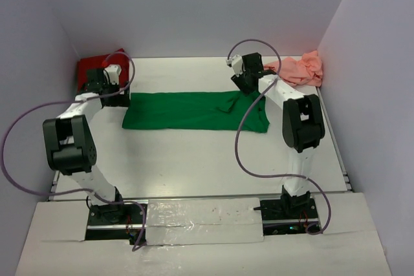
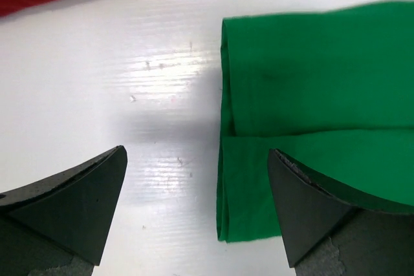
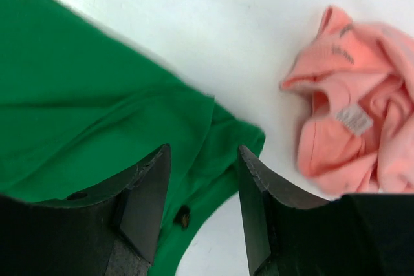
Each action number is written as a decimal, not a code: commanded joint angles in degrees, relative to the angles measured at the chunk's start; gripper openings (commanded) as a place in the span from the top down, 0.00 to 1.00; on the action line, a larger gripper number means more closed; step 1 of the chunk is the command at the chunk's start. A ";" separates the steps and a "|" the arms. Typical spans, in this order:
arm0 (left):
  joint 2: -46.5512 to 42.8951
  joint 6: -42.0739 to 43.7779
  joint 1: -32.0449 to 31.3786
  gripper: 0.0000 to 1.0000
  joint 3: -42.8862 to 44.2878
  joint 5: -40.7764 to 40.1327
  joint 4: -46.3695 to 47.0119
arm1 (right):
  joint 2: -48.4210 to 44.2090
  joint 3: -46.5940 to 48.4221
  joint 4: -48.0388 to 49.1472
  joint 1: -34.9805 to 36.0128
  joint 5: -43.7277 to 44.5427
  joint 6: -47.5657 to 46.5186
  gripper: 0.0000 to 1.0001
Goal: Fold and stack the t-shirts
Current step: Fold the other side of the tshirt into a rectangle, then rotate the tshirt 90 degrees
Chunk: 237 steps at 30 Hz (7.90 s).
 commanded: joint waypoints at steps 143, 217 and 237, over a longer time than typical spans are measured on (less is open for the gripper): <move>1.11 -0.76 -5.97 1.00 -2.23 5.34 5.31 | -12.62 -2.35 -13.88 5.47 2.45 23.47 1.00; -0.10 44.50 -22.60 1.00 1.75 20.10 -53.40 | -10.95 17.87 -35.24 1.43 -3.26 24.17 1.00; -2.40 45.82 -14.85 0.31 -3.62 24.48 -49.01 | -13.33 14.70 -34.45 1.43 -8.10 22.76 0.98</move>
